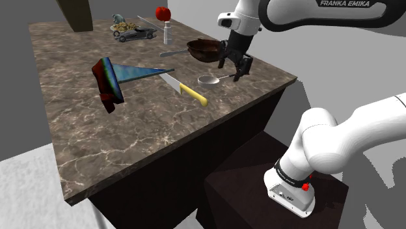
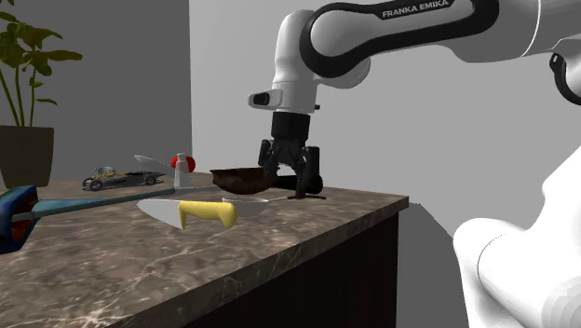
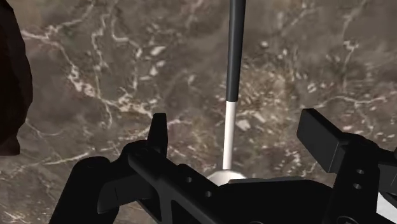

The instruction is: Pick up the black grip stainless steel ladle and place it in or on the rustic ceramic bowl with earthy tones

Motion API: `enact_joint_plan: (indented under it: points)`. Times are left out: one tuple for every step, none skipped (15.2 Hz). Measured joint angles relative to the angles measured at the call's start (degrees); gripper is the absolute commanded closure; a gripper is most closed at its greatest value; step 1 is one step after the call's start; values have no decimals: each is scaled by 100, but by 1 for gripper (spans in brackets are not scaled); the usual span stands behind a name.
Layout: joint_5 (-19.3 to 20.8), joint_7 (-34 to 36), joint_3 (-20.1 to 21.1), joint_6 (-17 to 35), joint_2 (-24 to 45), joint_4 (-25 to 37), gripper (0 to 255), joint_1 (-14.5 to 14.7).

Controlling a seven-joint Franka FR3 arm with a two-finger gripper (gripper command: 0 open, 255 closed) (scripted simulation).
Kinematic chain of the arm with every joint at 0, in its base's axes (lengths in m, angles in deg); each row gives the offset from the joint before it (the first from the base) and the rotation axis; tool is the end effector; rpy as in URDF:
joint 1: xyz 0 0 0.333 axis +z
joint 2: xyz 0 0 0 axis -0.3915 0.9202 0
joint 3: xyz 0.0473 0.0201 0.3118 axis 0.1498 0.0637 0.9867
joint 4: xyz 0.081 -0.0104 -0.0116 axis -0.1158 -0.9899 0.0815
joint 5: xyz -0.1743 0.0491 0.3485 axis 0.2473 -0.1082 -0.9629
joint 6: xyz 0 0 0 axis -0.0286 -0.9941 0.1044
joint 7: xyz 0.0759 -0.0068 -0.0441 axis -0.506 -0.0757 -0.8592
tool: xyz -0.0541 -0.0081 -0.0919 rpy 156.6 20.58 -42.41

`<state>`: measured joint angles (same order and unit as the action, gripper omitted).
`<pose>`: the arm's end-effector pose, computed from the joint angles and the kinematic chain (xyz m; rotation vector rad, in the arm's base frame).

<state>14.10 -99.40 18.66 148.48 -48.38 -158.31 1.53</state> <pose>0.3577 0.0561 0.5705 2.3203 1.9958 0.1531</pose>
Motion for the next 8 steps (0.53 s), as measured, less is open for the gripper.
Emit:
enact_joint_plan:
  points:
    - [2,-1,-10,93,35,-59,0,6]
    - [12,-6,-21,162,27,-135,0,3]
    - [14,-2,-21,194,21,-173,0,3]
    - [16,-3,-23,206,17,-187,0,2]
    - [18,-5,-25,214,14,-198,0,0]
    - [19,-5,-26,221,13,-205,0,0]
    - [19,-5,-26,224,13,-208,0,0]
    - [19,-5,-26,225,13,-209,0,0]
